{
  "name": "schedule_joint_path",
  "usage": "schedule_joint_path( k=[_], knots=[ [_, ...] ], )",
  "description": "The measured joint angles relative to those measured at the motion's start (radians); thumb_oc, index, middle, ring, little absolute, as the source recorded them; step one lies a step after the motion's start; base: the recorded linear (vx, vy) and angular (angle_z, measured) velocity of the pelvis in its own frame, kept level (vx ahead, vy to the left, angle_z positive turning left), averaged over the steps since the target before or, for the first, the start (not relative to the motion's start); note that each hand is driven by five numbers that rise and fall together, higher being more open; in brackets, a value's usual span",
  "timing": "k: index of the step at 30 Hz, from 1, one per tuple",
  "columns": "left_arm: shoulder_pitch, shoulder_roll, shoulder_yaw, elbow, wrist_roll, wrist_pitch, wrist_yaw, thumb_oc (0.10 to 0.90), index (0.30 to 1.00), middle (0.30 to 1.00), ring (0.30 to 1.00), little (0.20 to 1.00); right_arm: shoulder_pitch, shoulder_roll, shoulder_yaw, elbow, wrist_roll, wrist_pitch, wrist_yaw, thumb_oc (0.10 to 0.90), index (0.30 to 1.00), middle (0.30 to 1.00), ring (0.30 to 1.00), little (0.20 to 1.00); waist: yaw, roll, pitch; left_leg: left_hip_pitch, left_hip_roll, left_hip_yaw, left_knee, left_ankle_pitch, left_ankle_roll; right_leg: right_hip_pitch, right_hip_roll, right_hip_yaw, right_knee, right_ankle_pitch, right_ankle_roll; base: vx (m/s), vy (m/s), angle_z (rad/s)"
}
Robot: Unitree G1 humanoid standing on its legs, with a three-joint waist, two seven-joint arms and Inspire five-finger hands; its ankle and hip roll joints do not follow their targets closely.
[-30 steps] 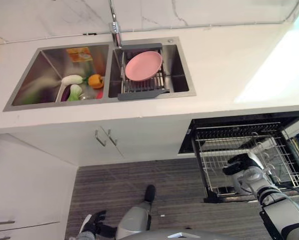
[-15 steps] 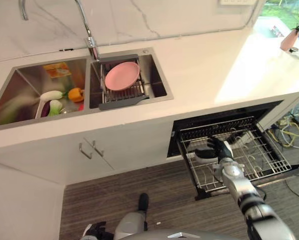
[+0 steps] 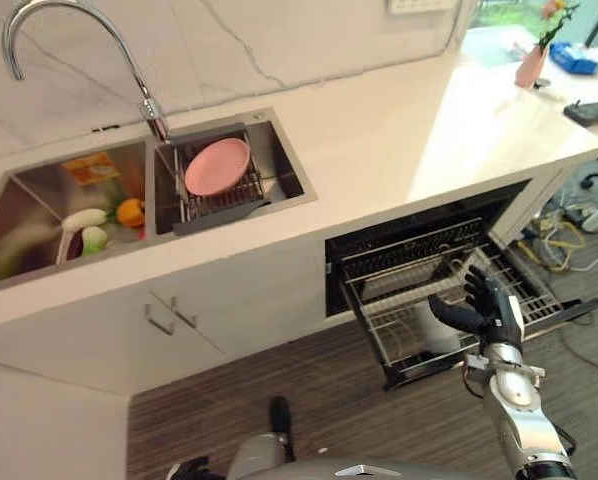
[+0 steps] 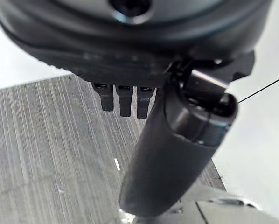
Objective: Place the dishes in the dishwasher.
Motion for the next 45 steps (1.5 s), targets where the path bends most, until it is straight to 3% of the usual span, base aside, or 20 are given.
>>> schedule_joint_path(
  k=[1,3,4,5,7,10,12,13,14,16,18,21,22,26,28,32,34,41,43,45],
  knots=[
    [0.003,0.003,-0.016,0.006,0.033,0.003,0.018,0.800,0.900,0.900,0.900,0.900,0.001,-0.008,-0.002,0.001,0.000,0.000,-0.009,0.800,0.900,0.900,0.900,0.900,-0.024,0.022,0.001,0.028,0.075,-0.014,-0.016,-0.004,-0.023,0.001,-0.005,0.002,0.008,0.008,0.017,-0.08,0.275,0.13],
    [0.003,0.001,-0.035,0.012,0.055,0.005,0.018,0.800,0.900,0.900,0.900,0.900,0.004,-0.024,-0.007,0.002,0.000,0.001,-0.018,0.800,0.900,0.900,0.900,0.900,-0.035,0.042,0.002,0.075,0.096,-0.028,-0.056,0.013,-0.017,0.002,-0.019,0.007,0.012,0.017,0.039,0.01,0.368,0.09],
    [-0.011,-0.005,-0.066,0.020,0.065,0.016,0.015,0.800,0.900,0.900,0.900,0.900,0.012,-0.038,-0.027,0.000,-0.002,0.002,-0.013,0.800,0.900,0.900,0.900,0.900,-0.059,0.055,0.006,0.108,0.085,-0.032,-0.091,0.015,-0.040,0.009,-0.056,0.007,0.024,0.023,0.071,0.01,0.557,0.25],
    [-0.039,-0.002,-0.077,0.034,0.088,0.024,0.016,0.800,0.900,0.900,0.900,0.900,0.013,-0.015,-0.047,-0.006,0.000,0.014,-0.011,0.800,0.900,0.900,0.900,0.900,-0.064,0.034,0.019,0.118,0.052,-0.021,-0.102,0.021,-0.018,0.016,-0.090,-0.007,0.038,0.037,0.069,0.01,0.488,0.50],
    [-0.108,0.014,-0.165,0.057,0.173,0.036,0.007,0.800,0.900,0.900,0.900,0.900,0.036,0.035,-0.057,-0.081,0.002,0.026,-0.013,0.800,0.900,0.900,0.900,0.900,-0.089,0.021,0.021,0.130,-0.040,-0.051,-0.142,0.026,0.048,-0.013,-0.179,-0.011,0.140,0.076,0.026,0.08,0.488,0.59],
    [-0.164,0.030,-0.223,0.049,0.250,0.045,-0.032,0.800,0.900,0.900,0.900,0.900,0.039,0.073,-0.004,-0.177,0.003,0.020,0.011,0.800,0.900,0.900,0.900,0.900,-0.094,0.009,0.020,0.188,-0.111,-0.050,-0.194,0.020,0.118,-0.070,-0.277,0.039,0.301,0.167,0.012,0.08,0.423,0.21],
    [-0.181,0.056,-0.258,0.007,0.255,0.041,-0.047,0.800,0.900,0.900,0.900,0.900,0.033,0.086,0.053,-0.222,0.003,0.012,0.039,0.800,0.900,0.900,0.900,0.900,-0.084,0.005,0.016,0.208,-0.133,-0.045,-0.191,-0.001,0.166,-0.153,-0.308,0.083,0.429,0.134,0.055,-0.02,0.244,0.01],
    [-0.187,0.052,-0.263,-0.007,0.255,0.034,-0.049,0.800,0.900,0.900,0.900,0.900,0.026,0.087,0.079,-0.228,0.003,0.007,0.049,0.800,0.900,0.900,0.900,0.900,-0.086,0.006,0.018,0.211,-0.141,-0.047,-0.191,-0.003,0.170,-0.198,-0.299,0.094,0.485,0.095,0.062,0.03,0.075,-0.04],
    [-0.209,0.048,-0.252,-0.021,0.253,0.033,-0.036,0.800,0.900,0.900,0.900,0.900,0.025,0.080,0.117,-0.241,0.003,0.004,0.075,0.800,0.900,0.900,0.900,0.900,-0.087,0.016,0.018,0.212,-0.129,-0.051,-0.192,-0.010,0.182,-0.270,-0.234,0.153,0.512,-0.002,0.042,0.08,0.016,0.17],
    [-0.211,0.024,-0.203,-0.027,0.243,0.029,-0.038,0.800,0.900,0.900,0.900,0.900,0.041,0.081,0.126,-0.257,0.003,0.006,0.080,0.800,0.900,0.900,0.900,0.900,-0.086,0.023,0.024,0.233,-0.134,-0.054,-0.196,-0.014,0.184,-0.303,-0.148,0.230,0.396,-0.028,0.067,0.06,-0.022,0.18],
    [-0.192,0.009,-0.183,-0.027,0.242,0.011,-0.041,0.800,0.900,0.900,0.900,0.900,0.059,0.080,0.114,-0.261,0.003,0.006,0.089,0.800,0.900,0.900,0.900,0.900,-0.089,0.011,0.017,0.249,-0.149,-0.056,-0.197,-0.030,0.180,-0.304,-0.124,0.265,0.293,-0.015,0.086,0.05,-0.137,0.09],
    [-0.137,-0.003,-0.103,-0.007,0.213,0.007,-0.037,0.800,0.900,0.900,0.900,0.900,0.100,0.068,0.114,-0.284,-0.007,0.006,0.102,0.800,0.900,0.900,0.900,0.900,-0.082,-0.032,-0.017,0.253,-0.150,-0.062,-0.197,-0.044,0.147,-0.291,-0.101,0.284,0.185,0.007,0.081,0.05,-0.120,0.05],
    [-0.093,-0.002,-0.093,-0.001,0.183,0.014,-0.027,0.800,0.900,0.900,0.900,0.900,0.107,0.059,0.108,-0.287,-0.030,0.002,0.103,0.800,0.900,0.900,0.900,0.900,-0.080,-0.038,-0.035,0.247,-0.127,-0.066,-0.197,-0.044,0.125,-0.277,-0.079,0.262,0.137,0.084,0.069,0.13,-0.125,0.02],
    [-0.011,-0.033,-0.006,0.023,0.151,0.011,-0.011,0.800,0.900,0.900,0.900,0.900,0.145,0.009,0.081,-0.294,-0.099,0.004,0.096,0.800,0.900,0.900,0.900,0.900,-0.069,0.009,-0.087,0.279,-0.040,-0.076,-0.196,-0.055,0.050,-0.173,0.027,0.218,-0.006,0.155,0.018,0.06,-0.082,0.03],
    [-0.008,-0.046,0.006,0.035,0.145,0.024,-0.010,0.800,0.900,0.900,0.900,0.900,0.142,-0.028,0.078,-0.306,-0.121,0.003,0.095,0.800,0.900,0.900,0.900,0.900,-0.066,0.034,-0.099,0.290,-0.014,-0.063,-0.196,-0.060,0.041,-0.171,0.055,0.218,-0.003,0.152,0.001,0.00,0.000,-0.09],
    [-0.012,-0.059,0.024,0.046,0.143,0.015,-0.005,0.800,0.900,0.900,0.900,0.900,0.151,-0.032,0.092,-0.300,-0.124,-0.001,0.084,0.800,0.900,0.900,0.900,0.900,-0.056,0.042,-0.103,0.294,0.004,-0.063,-0.197,-0.063,0.021,-0.162,0.071,0.219,-0.008,0.143,-0.004,0.05,-0.045,-0.01],
    [-0.011,-0.063,0.062,0.061,0.112,0.033,0.017,0.800,0.900,0.900,0.900,0.900,0.188,0.037,0.104,-0.259,-0.114,-0.030,0.059,0.800,0.900,0.900,0.900,0.900,-0.051,0.021,-0.123,0.316,0.010,-0.065,-0.197,-0.072,0.013,-0.137,0.077,0.212,-0.008,0.126,-0.005,0.01,0.003,0.04],
    [-0.010,-0.055,0.039,0.057,0.108,0.044,0.036,0.800,0.900,0.900,0.900,0.900,0.190,0.042,0.067,-0.280,-0.131,-0.027,0.012,0.800,0.900,0.900,0.900,0.900,-0.057,0.007,-0.141,0.312,-0.010,-0.055,-0.197,-0.077,0.027,-0.153,0.060,0.232,-0.008,0.132,0.006,0.01,0.024,-0.06],
    [-0.012,-0.055,0.028,0.052,0.109,0.042,0.037,0.800,0.900,0.900,0.900,0.900,0.189,0.033,0.040,-0.303,-0.195,-0.027,-0.005,0.800,0.900,0.900,0.900,0.900,-0.057,0.006,-0.141,0.312,-0.012,-0.053,-0.197,-0.077,0.027,-0.153,0.058,0.234,-0.007,0.133,0.007,0.01,0.007,-0.02],
    [-0.013,-0.055,0.005,0.037,0.122,0.040,0.035,0.800,0.900,0.900,0.900,0.900,0.185,-0.061,0.022,-0.337,-0.376,-0.028,-0.037,0.800,0.900,0.900,0.900,0.900,-0.057,0.008,-0.141,0.314,-0.016,-0.053,-0.197,-0.077,0.028,-0.150,0.053,0.234,-0.006,0.135,0.008,0.00,0.000,0.00]
  ],
)
